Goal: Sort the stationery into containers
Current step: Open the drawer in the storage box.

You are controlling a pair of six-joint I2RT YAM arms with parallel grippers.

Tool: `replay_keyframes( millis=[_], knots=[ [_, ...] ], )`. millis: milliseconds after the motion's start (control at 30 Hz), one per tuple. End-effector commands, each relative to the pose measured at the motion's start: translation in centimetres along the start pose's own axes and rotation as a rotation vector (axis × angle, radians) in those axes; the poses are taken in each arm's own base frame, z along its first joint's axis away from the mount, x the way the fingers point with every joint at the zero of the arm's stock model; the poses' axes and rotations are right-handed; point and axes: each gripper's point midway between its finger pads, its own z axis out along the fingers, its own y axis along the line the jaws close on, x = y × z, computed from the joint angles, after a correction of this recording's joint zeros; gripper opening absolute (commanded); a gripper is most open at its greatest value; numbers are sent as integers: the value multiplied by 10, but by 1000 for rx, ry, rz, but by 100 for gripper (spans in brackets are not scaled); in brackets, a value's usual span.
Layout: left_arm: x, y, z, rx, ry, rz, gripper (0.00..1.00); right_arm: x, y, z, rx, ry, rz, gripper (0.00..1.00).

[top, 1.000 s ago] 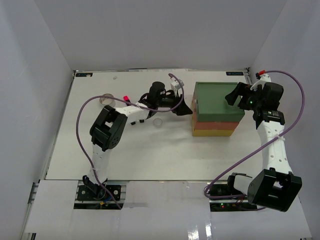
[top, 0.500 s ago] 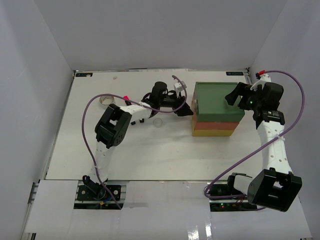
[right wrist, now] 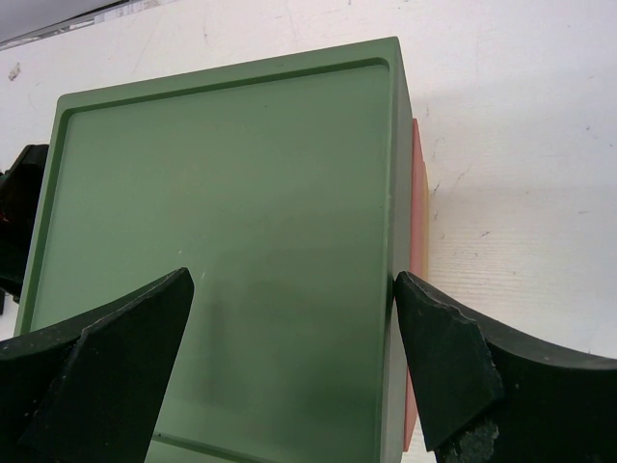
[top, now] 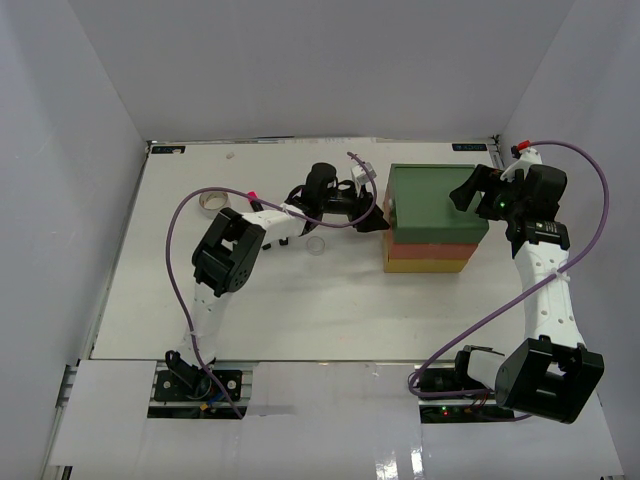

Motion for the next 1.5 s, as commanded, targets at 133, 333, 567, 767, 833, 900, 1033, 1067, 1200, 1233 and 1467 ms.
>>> replay_keyframes(
  millis=[133, 333, 567, 767, 833, 900, 1033, 1067, 1200, 1233, 1467],
  knots=[
    [-27, -12, 6, 48, -46, 95, 65, -11, 16, -4, -58, -28, -20, 91],
    [-28, -15, 5, 59, -41, 117, 57, -9, 15, -2, -56, -23, -17, 91],
    [-29, -16, 3, 61, -46, 129, 36, -10, 11, -3, -38, -26, -20, 91],
    [-27, -18, 0, 55, -37, 142, 21, -8, 7, -2, -15, -23, -18, 91],
    [-25, -17, -4, 43, -31, 149, 20, -9, 5, -2, -3, -26, -16, 92],
    [-24, -18, -8, 40, -23, 142, 20, -8, 1, -2, 17, -27, -18, 92],
    [-22, -14, -23, 19, -19, 130, 20, -4, -6, -2, 54, -22, -9, 92],
    [-21, -16, -27, 15, -16, 128, 20, -4, -8, -2, 63, -21, -8, 92],
    [-18, -16, -43, -8, -12, 115, 19, -2, -11, -1, 79, -18, -5, 92],
    [-15, -16, -46, -12, -9, 111, 20, -3, -12, -2, 85, -21, -4, 92],
    [-3, -18, -68, -53, 20, 87, 20, -7, -17, -6, 121, -34, -21, 92]
  ],
)
